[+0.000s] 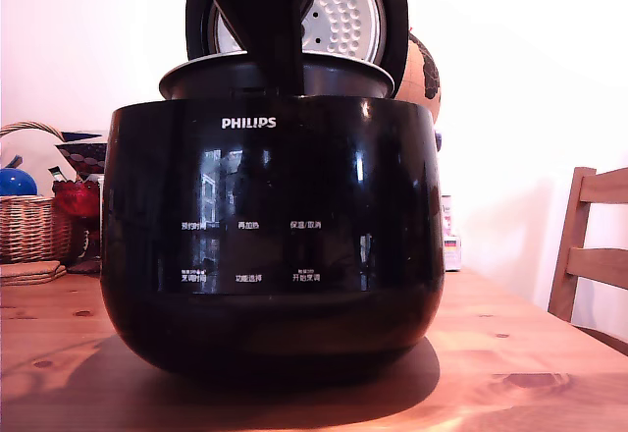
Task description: Place the pot you are holding inside the rice cooker
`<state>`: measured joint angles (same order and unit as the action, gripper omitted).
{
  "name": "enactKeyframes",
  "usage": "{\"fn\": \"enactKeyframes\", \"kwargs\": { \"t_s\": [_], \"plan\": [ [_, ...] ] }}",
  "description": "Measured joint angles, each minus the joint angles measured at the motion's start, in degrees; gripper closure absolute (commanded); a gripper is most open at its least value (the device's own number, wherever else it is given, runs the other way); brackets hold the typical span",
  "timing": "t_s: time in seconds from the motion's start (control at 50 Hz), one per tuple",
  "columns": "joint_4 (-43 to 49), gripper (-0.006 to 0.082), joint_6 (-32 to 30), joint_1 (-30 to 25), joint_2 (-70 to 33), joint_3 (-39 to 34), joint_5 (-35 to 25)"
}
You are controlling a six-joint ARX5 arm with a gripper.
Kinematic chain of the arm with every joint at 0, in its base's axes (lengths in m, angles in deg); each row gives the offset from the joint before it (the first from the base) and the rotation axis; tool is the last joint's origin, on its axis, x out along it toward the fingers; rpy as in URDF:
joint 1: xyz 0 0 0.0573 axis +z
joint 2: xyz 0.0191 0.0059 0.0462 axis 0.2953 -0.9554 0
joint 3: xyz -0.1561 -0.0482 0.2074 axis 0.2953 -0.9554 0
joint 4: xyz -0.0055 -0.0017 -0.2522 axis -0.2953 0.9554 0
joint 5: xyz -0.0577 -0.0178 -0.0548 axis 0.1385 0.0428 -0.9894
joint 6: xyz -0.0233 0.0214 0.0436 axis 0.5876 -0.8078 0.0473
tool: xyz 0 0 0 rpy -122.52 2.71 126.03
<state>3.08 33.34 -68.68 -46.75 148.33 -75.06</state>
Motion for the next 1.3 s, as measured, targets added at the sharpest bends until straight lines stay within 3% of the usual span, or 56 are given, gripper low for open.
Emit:
{"fn": "enactKeyframes", "kwargs": {
  "t_s": [0.56, 1.3],
  "plan": [
    [2.75, 0.0654, 0.22, 2.40, -0.13, 0.96, -5.03],
    [4.50, 0.0617, 1.73, 3.02, -0.11, 1.25, -5.51]
  ]
}}
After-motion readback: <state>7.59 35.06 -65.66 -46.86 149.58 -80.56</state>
